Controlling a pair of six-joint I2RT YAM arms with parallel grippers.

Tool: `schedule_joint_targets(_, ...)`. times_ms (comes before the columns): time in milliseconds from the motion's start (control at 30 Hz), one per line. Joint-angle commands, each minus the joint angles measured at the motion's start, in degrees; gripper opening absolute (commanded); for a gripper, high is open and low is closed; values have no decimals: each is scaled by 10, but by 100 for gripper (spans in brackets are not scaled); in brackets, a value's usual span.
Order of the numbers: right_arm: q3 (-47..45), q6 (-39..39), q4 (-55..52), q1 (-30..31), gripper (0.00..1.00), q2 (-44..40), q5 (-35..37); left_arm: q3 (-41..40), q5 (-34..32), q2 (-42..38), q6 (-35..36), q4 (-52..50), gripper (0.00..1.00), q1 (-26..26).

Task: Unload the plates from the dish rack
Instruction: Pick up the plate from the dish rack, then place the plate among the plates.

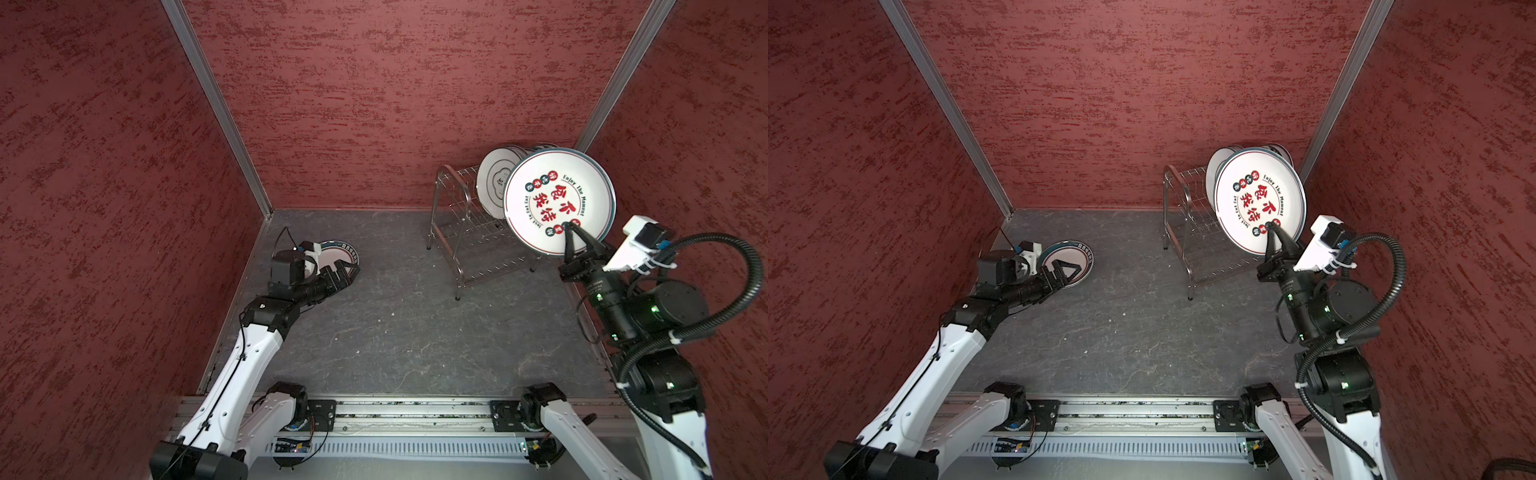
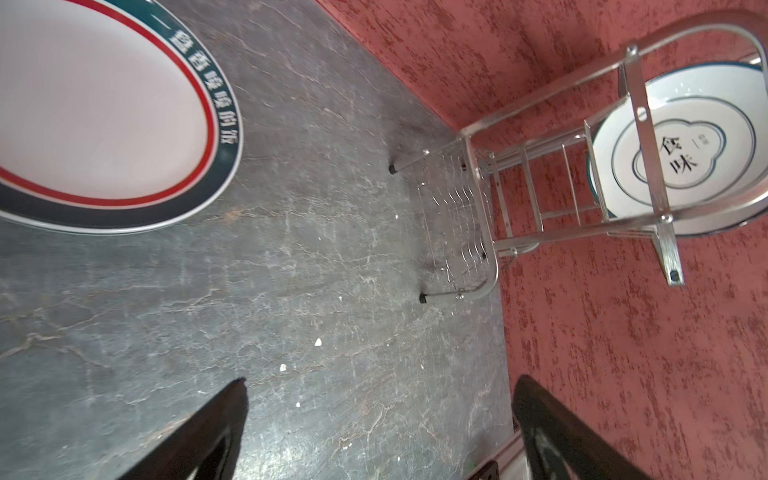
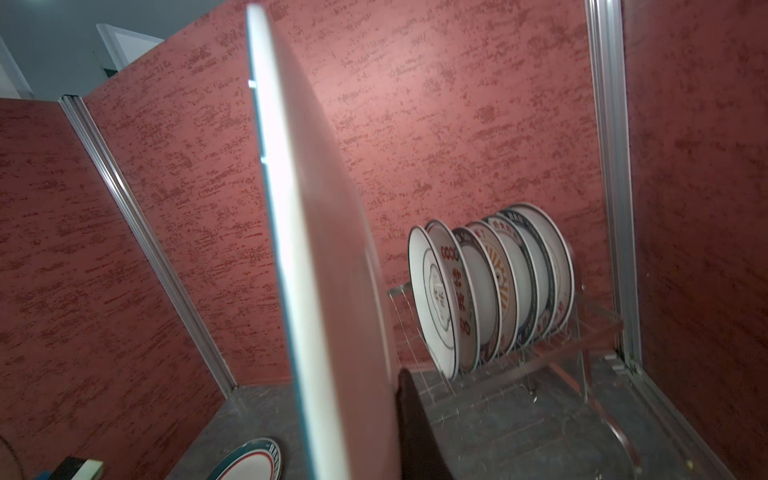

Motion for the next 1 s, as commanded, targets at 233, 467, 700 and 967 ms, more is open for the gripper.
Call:
schedule_joint_targets(233,-167,239,-144,3,0,-56,-112,-21,-61,45,-47,108,99,-138)
schedule_joint_targets(467,-306,336,-70,2,0,-93,-216,-24,-67,96,-53,164,100,-189)
schedule_joint_targets(700,-315,337,-57,3,0,-77,-257,-7,-56,160,-52,212,99,-226)
schedule_joint_targets(967,-370,376,53,3,0,-10,-364,17,-32,206,-65,262,99,-260)
